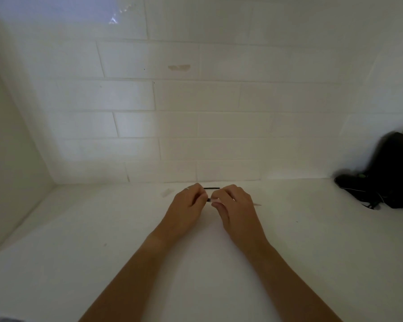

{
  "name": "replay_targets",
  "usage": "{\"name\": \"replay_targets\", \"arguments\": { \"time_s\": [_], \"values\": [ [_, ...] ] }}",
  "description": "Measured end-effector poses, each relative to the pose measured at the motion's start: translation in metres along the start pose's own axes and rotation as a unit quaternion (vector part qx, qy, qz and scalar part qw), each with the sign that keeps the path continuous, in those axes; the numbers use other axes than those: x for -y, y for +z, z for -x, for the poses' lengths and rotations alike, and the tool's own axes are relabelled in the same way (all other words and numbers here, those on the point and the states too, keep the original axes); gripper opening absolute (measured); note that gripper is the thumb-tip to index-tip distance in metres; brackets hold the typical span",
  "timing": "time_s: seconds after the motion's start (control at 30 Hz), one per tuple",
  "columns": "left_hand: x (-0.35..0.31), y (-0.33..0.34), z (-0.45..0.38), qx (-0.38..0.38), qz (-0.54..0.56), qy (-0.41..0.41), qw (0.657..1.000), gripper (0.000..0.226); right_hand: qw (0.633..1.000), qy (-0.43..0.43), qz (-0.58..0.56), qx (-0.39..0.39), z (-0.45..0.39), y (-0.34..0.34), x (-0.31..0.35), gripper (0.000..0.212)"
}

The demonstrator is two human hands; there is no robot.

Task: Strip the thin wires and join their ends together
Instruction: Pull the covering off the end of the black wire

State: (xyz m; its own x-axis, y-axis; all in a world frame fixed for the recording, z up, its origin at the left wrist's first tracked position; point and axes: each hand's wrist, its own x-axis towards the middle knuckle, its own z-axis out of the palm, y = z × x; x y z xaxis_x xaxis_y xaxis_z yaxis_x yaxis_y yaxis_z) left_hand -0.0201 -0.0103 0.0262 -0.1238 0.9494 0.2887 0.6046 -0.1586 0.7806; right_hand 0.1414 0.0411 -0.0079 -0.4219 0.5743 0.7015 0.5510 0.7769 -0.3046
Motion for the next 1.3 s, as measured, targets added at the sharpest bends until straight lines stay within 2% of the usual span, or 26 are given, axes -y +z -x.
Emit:
{"name": "replay_targets", "arguments": {
  "time_s": [0.17,0.37,0.57,0.7,0.8,0.97,1.03,1.13,1.3],
  "values": [
    [0.006,0.004,0.001,-0.003,0.001,-0.019,1.000,0.041,1.000,-0.015,0.009,-0.004,0.000,0.000,0.000,0.015],
    [0.003,0.004,0.000,0.003,0.000,-0.007,1.000,0.029,1.000,-0.014,0.015,-0.007,0.000,-0.001,0.000,0.016],
    [0.000,0.002,0.001,-0.014,-0.001,-0.031,0.999,0.052,1.000,-0.020,0.014,-0.020,0.000,-0.001,0.000,0.014],
    [-0.001,0.002,0.002,-0.005,0.002,0.000,1.000,0.037,0.999,-0.022,0.017,-0.026,0.000,0.000,0.000,0.017],
    [0.002,0.004,0.002,-0.008,-0.017,0.002,1.000,0.038,0.999,-0.022,0.020,-0.027,0.000,0.000,0.000,0.017],
    [0.007,0.001,-0.003,-0.114,-0.038,-0.042,0.992,0.052,0.999,-0.013,0.024,-0.023,0.000,-0.002,0.000,0.010],
    [0.011,-0.003,-0.004,-0.155,-0.033,-0.046,0.986,0.043,0.999,-0.005,0.027,-0.020,0.000,-0.001,-0.001,0.008],
    [0.014,-0.010,-0.004,-0.217,-0.005,-0.045,0.975,0.017,1.000,0.006,0.025,-0.011,0.000,-0.001,-0.002,0.005],
    [0.022,-0.020,-0.005,-0.294,-0.048,-0.076,0.951,0.028,1.000,0.015,0.021,-0.003,0.001,0.000,-0.003,0.013]
  ]
}}
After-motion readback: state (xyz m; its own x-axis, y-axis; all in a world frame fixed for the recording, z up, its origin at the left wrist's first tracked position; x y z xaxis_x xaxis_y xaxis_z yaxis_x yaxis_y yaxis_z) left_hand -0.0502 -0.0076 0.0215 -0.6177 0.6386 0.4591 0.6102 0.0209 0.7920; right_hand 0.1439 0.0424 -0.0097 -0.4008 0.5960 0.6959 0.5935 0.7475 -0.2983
